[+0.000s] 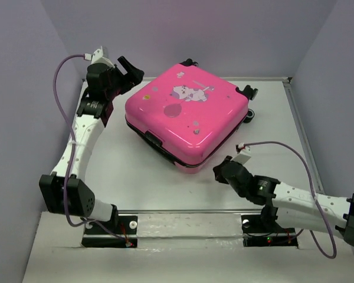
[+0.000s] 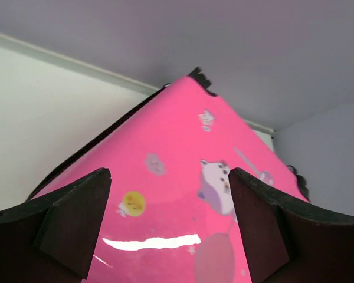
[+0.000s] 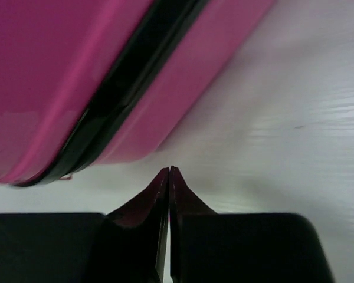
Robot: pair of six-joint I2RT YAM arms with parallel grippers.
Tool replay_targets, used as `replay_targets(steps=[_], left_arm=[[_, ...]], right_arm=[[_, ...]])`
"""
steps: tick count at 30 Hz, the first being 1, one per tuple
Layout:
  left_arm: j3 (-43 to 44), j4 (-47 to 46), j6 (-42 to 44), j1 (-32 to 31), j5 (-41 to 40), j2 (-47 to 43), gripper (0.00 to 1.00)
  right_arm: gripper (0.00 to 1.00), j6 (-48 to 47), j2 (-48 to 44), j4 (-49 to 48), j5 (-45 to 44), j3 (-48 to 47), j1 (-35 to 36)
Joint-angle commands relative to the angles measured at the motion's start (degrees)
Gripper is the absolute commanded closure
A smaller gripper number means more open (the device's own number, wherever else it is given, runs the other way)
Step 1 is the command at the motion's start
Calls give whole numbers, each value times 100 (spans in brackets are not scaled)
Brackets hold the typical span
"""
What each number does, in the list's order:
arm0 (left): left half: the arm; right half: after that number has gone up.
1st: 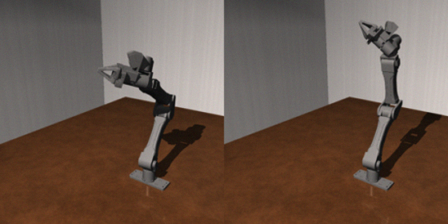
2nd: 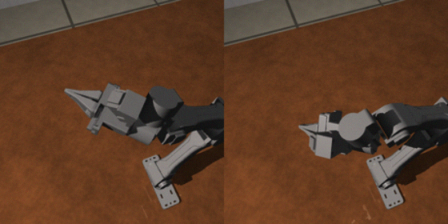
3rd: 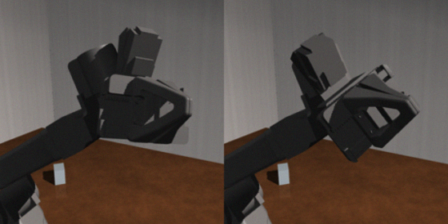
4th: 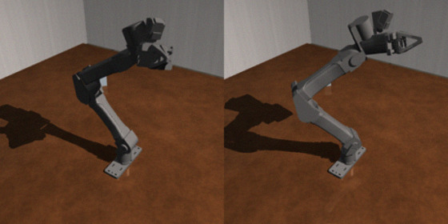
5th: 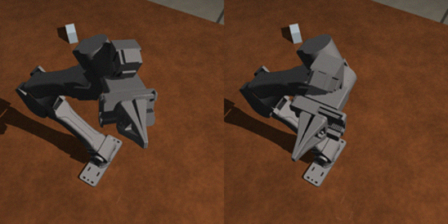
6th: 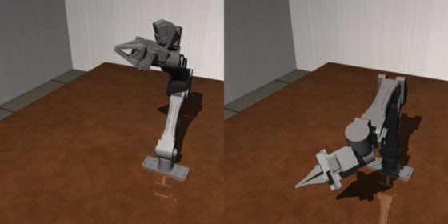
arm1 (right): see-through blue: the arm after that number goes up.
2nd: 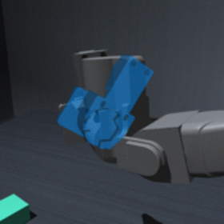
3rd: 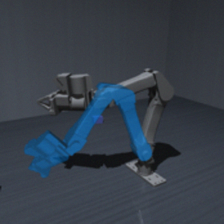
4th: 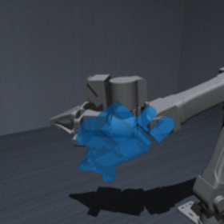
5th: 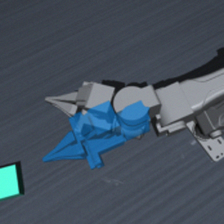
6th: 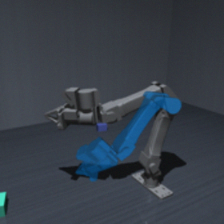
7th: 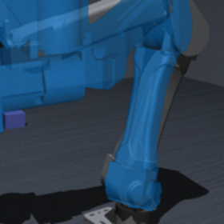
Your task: Pack the luggage
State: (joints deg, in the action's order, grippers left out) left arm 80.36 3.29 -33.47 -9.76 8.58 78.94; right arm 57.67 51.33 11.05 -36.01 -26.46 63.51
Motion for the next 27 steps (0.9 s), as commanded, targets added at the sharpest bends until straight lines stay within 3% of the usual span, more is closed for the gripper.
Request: replay_targets(steps=[1,5,7,10,16,21,27], left_arm=[[489,49,166,623,319,639,8],[674,75,17,1160,969,1386,8],[639,41,-19,1231,1023,1685,8],[744,58,-97,1266,1119,2202,7],[938,163,-239,1336,1269,3039,8],[1087,558,104,1030,760,3329,8],[79,-55,-132,484,873,2997,8]], right_arm=[[93,-403,-158,653,173,-52,-1206],[93,-1169,34,294,514,-316,-2472],[93,-1528,236,-345,1416,-421,-3252],[93,-1811,701,-831,2079,-552,-4071],[93,-1944,1748,-1271,2686,-1071,-4478],[93,-2040,2371,-1535,3283,-1589,-4874],[93,-2304,3101,-1799,3951,-2319,-4874]])
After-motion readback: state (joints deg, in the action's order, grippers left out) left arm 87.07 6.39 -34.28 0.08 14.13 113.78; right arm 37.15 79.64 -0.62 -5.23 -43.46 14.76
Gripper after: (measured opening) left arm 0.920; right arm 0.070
